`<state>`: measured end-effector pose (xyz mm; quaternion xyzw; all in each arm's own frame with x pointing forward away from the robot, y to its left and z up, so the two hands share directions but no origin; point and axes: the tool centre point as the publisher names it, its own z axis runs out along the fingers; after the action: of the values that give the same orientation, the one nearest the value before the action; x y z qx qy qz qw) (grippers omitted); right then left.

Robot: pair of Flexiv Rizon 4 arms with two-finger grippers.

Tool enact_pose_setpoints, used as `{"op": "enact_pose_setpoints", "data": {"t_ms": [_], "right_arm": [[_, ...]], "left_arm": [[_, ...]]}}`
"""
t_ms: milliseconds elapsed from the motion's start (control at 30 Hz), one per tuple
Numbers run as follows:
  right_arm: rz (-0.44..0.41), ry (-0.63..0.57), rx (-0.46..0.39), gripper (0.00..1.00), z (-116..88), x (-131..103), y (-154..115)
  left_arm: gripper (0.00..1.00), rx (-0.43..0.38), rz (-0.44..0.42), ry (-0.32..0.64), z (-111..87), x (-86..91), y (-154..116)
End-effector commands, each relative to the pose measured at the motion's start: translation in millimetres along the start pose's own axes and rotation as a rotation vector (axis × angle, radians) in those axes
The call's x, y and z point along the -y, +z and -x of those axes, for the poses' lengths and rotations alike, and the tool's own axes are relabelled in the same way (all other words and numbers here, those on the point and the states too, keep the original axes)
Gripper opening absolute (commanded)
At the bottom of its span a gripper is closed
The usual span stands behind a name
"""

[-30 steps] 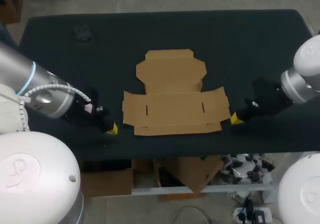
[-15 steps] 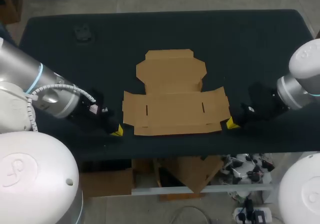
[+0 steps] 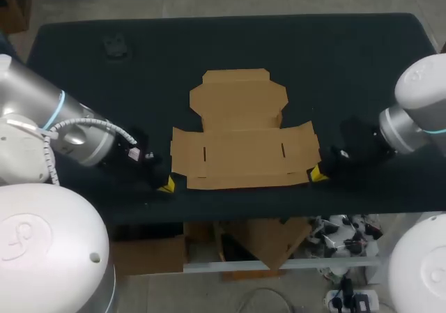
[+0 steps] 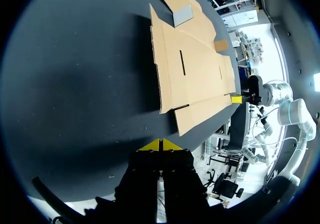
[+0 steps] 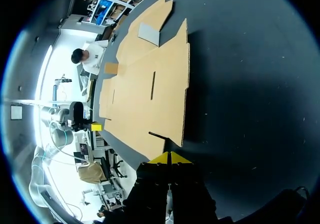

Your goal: Assemble the packaging by folding the flat box into shape, placing the metal phone stand inside, and closing the box properly

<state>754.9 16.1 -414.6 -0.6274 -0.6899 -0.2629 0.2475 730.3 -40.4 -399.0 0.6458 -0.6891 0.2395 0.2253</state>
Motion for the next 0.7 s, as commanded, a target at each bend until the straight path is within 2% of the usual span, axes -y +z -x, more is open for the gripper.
{"op": "enact_pose_setpoints", "data": {"t_ms": [33,700], "right_arm": [[0.009,-0.001,0.004,0.00,-1,4,3],[0.019,0.010,-0.027,0.00,3,4,12]], "left_arm": [[0.00,-0.003,0.007,-0.001,1.3,2.2,5],[0.00,-0.024,0.039,0.005,1.0,3.3,15]]}}
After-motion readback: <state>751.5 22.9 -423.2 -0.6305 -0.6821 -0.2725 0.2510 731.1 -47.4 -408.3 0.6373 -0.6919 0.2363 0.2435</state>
